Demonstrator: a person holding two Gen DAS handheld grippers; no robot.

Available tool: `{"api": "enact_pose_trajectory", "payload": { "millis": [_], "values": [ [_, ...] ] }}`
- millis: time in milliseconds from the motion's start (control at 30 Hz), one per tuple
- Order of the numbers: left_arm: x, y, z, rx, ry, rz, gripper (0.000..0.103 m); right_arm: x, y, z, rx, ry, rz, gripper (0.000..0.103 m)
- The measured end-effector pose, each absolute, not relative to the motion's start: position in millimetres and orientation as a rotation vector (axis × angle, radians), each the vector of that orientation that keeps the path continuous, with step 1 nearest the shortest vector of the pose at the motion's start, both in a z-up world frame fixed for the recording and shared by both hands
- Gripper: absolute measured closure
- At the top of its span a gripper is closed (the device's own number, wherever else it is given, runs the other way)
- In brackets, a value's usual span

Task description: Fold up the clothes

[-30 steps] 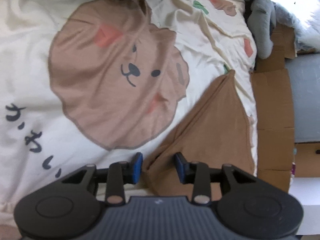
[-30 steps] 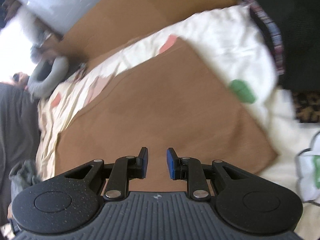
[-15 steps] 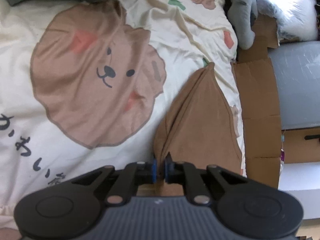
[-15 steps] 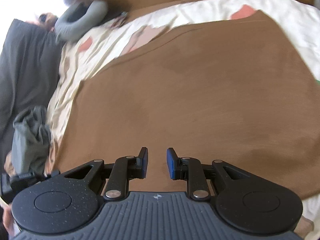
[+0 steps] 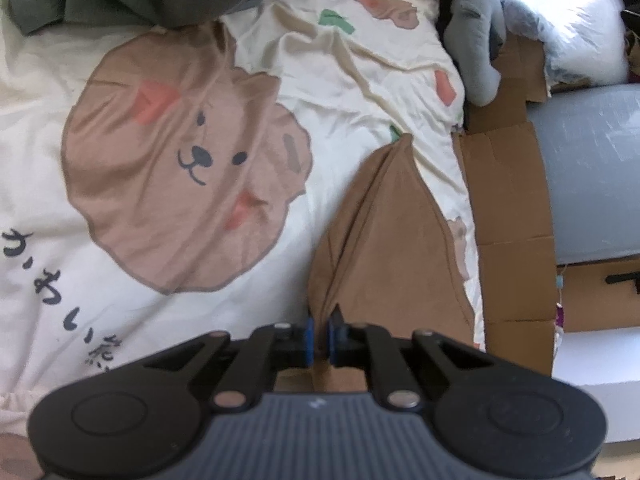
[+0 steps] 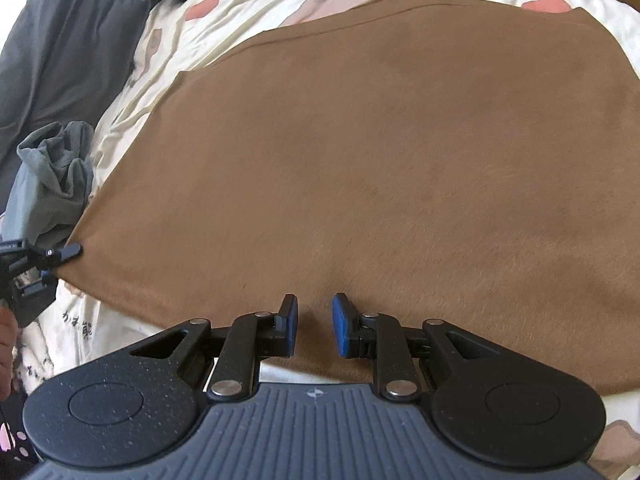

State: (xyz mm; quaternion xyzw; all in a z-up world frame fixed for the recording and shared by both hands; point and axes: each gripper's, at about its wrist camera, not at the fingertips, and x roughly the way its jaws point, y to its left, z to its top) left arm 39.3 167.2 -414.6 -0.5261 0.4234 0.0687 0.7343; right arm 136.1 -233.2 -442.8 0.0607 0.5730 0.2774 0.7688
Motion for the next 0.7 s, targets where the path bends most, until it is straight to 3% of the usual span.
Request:
{"api": "enact_pose_trajectory", "payload": {
  "millis": [233, 700],
  "values": [
    [39, 166, -410, -1.165, 0.923, 0.152, 0.096, 124, -230, -440, 0.107, 1.249, 0.630, 0.093],
    [34, 168, -424, -1.180, 0.941, 0.185, 0.096, 124, -223, -435, 0.098, 1.246, 0.676, 0.093]
  ]
}}
